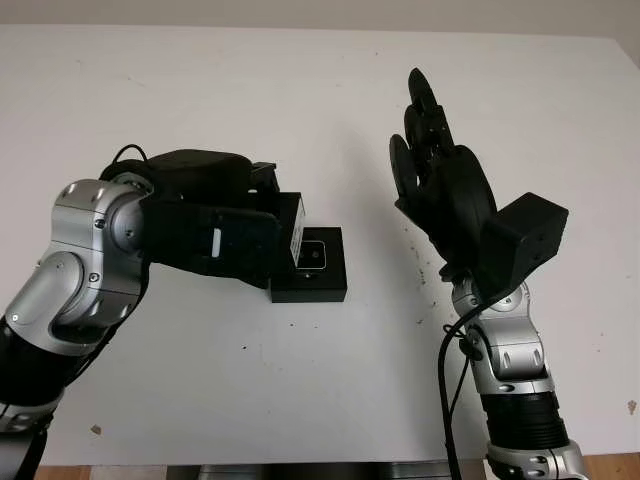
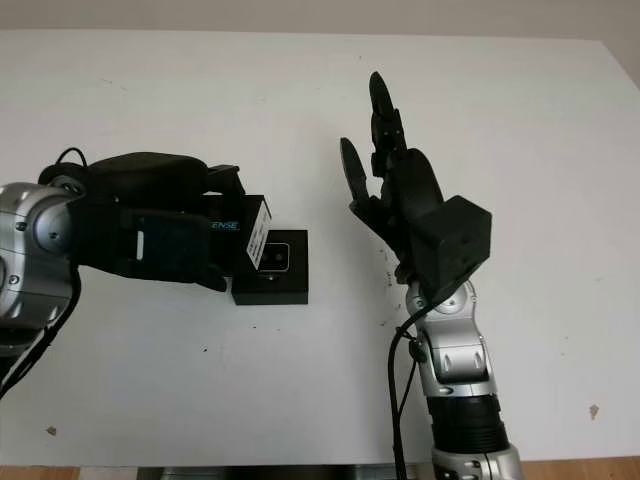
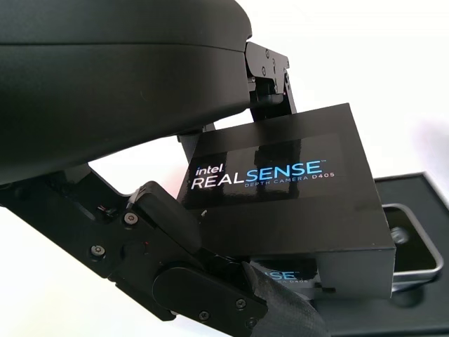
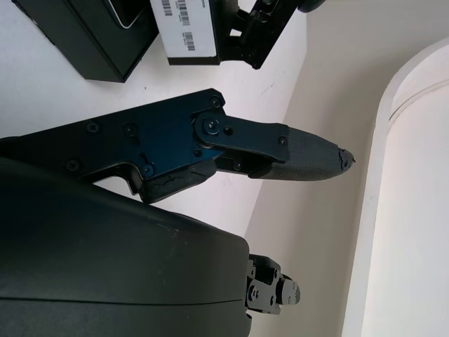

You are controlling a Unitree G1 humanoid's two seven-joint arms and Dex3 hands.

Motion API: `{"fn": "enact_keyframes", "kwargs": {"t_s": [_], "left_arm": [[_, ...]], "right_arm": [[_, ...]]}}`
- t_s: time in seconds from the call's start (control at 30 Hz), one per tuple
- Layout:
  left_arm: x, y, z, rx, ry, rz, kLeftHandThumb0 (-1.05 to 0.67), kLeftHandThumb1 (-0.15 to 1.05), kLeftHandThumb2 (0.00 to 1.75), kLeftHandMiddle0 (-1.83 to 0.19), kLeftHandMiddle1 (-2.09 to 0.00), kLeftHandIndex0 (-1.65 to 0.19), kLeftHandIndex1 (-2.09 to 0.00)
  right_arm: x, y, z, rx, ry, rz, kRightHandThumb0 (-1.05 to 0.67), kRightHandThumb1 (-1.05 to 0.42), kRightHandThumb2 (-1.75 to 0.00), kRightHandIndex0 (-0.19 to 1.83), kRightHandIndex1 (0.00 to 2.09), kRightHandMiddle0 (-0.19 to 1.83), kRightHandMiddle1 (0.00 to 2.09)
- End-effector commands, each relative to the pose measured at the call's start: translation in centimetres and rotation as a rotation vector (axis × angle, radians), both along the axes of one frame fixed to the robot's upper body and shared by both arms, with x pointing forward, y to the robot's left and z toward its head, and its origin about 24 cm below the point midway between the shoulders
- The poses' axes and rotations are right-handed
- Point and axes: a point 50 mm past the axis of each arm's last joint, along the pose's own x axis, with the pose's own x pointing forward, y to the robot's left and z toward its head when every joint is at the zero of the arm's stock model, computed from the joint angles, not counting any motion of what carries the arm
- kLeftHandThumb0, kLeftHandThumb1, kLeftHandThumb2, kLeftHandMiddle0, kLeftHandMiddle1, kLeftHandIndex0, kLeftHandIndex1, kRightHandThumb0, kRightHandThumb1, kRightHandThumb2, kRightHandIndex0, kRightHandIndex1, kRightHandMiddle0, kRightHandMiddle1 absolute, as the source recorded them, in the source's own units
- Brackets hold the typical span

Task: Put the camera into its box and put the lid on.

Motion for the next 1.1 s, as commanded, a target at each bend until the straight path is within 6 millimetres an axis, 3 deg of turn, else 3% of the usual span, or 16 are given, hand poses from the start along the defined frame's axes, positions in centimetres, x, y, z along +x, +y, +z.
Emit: {"fn": "enact_keyframes", "kwargs": {"t_s": [0.0,0.23,0.5,0.67,1.07], "left_arm": [[0.1,0.0,-0.2,-0.039,0.008,0.003,-0.34,1.05,0.43,-1.06,-2.09,-0.66,-2.09],[0.3,-0.7,-0.8,-0.110,0.062,0.016,-0.34,1.05,0.46,-1.00,-2.09,-0.59,-2.09],[0.0,-1.7,-2.0,-0.183,0.166,0.042,-0.32,1.05,0.48,-1.15,-2.09,-0.83,-2.09],[-0.3,-1.9,-2.5,-0.195,0.257,0.087,-0.33,1.05,0.50,-0.97,-2.09,-0.73,-2.09],[-1.3,-2.2,-2.3,-0.172,0.268,0.048,-0.29,1.05,0.47,-1.09,-2.09,-0.75,-2.09]], "right_arm": [[0.0,0.2,0.2,-0.001,-0.020,-0.002,-0.74,-1.05,-0.56,-0.16,0.05,-0.17,0.12],[0.0,0.2,0.2,-0.008,-0.027,-0.019,-0.72,-1.05,-0.55,-0.14,0.06,-0.14,0.13],[0.1,0.5,0.1,-0.005,-0.036,-0.024,-0.72,-1.05,-0.56,-0.13,0.06,-0.12,0.13],[0.2,0.6,0.0,-0.005,-0.033,-0.024,-0.74,-1.05,-0.56,-0.13,0.06,-0.13,0.12],[0.2,1.3,-0.3,0.033,-0.041,-0.029,-0.73,-1.05,-0.55,-0.13,0.06,-0.09,0.15]]}}
